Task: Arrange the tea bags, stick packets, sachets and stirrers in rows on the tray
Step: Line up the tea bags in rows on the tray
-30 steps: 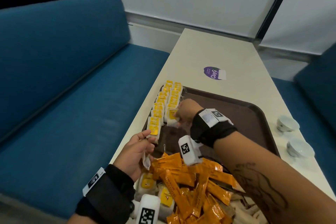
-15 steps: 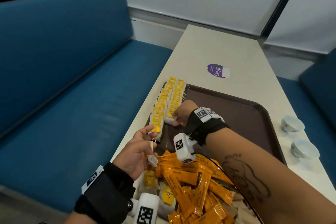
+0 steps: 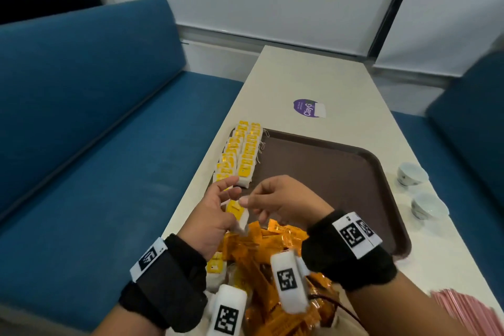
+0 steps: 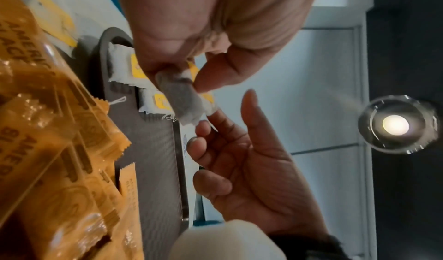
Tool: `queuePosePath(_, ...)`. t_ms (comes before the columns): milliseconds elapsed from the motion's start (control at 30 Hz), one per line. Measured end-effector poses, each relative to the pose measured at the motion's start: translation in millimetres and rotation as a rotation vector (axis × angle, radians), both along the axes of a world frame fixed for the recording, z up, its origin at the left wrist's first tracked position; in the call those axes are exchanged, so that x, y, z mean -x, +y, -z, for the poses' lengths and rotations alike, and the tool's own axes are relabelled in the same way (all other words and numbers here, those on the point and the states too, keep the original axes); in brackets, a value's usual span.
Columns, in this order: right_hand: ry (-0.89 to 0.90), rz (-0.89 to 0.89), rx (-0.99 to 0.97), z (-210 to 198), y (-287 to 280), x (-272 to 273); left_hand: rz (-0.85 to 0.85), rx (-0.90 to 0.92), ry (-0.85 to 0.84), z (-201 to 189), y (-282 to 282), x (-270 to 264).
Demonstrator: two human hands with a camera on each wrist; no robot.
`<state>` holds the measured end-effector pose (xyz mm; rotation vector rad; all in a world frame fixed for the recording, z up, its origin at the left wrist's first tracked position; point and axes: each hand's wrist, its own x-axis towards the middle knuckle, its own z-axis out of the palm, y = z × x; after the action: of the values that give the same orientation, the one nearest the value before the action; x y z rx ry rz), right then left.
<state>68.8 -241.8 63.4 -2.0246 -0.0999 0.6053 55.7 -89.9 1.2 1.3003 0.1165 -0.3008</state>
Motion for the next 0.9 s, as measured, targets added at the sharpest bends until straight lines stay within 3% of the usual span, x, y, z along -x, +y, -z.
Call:
queuePosePath(100, -0.044, 0.016, 0.040, 6.3, 0.5, 15.6, 0.035, -0.111, -0.090, -2.9, -6.1, 6.0)
queuePosePath(267, -0.064, 0.187, -0.191, 9.2, -7.3, 26.4, 0.081, -0.231, -0.143, -4.4, -3.4, 13.8)
queuePosePath(433, -0.046, 0.195, -0.253, 10.2, -10.8, 25.2, 0.059, -0.311, -0.157, -3.6, 1.1, 21.6)
queuePosePath(700, -0.093, 0.317, -0.074, 12.6, -5.1, -26.6, -0.030, -0.345, -0.102, 4.0, 20.5, 20.4)
queuePosePath(900, 0.070, 0.295, 0.108, 35.9, 5.3, -81.7, -0.047, -0.343, -0.016, 12.8, 35.5, 20.5)
